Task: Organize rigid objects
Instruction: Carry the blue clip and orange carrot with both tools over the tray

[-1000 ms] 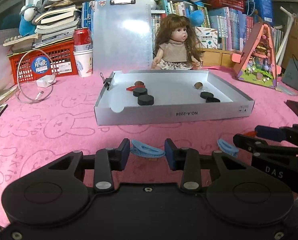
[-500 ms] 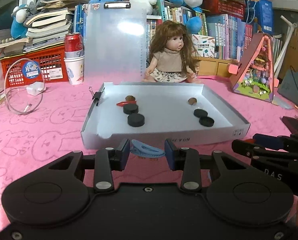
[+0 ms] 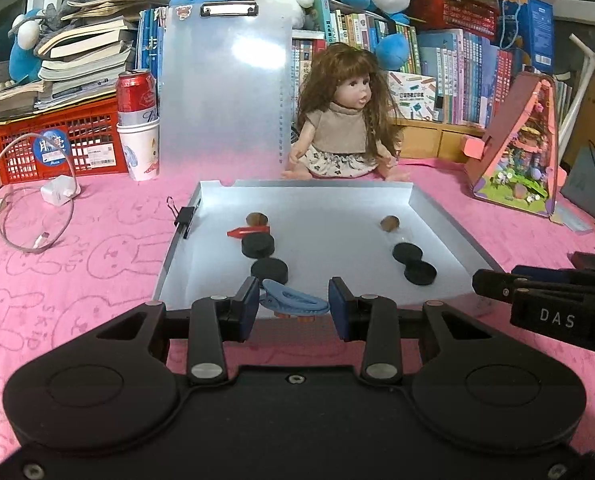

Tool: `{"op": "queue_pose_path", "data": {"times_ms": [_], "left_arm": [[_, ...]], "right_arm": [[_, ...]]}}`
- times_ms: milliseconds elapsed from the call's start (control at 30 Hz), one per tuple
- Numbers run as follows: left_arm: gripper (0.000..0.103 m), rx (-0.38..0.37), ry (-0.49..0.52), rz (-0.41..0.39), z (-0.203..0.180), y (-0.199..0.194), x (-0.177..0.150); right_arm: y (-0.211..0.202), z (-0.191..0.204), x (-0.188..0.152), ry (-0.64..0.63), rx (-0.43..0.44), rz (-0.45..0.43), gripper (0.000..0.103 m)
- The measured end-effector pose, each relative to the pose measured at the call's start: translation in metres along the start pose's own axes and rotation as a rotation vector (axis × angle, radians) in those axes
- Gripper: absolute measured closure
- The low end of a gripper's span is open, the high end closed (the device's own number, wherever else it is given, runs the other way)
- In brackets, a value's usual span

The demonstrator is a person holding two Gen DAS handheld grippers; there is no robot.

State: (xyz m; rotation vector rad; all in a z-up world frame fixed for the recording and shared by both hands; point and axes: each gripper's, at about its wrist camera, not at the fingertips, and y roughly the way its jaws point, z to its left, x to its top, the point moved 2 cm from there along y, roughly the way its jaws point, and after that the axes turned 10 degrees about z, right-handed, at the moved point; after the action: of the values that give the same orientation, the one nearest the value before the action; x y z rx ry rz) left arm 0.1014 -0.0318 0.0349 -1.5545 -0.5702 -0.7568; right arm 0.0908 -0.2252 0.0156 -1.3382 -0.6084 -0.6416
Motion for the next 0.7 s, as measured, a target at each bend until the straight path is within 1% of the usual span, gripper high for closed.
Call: {"op": "queue_pose_path", "data": {"times_ms": [200,533,600,700], "left_arm": [[0.068,-0.001,-0.011,0.026,0.006,0.015,0.016],[0.068,0.008,-0.053,0.081,0.021,0.046,0.041],[0.068,0.015,-0.049,0.089,0.023,0.053,0.046],[0.068,0.015,-0.053,0.124,0.025,0.061,0.047]], "right_arm": [[0.010,-0.002,0.014,-0.003,-0.003,0.016,0.054],[0.034,-0.007,0.038,0.020,0.019,0.075,0.054],[0.041,-0.008,0.042,0.025,0.025,0.095,0.054],[0.052,-0.009,0.046,0.040,0.037,0.147,0.054]]}}
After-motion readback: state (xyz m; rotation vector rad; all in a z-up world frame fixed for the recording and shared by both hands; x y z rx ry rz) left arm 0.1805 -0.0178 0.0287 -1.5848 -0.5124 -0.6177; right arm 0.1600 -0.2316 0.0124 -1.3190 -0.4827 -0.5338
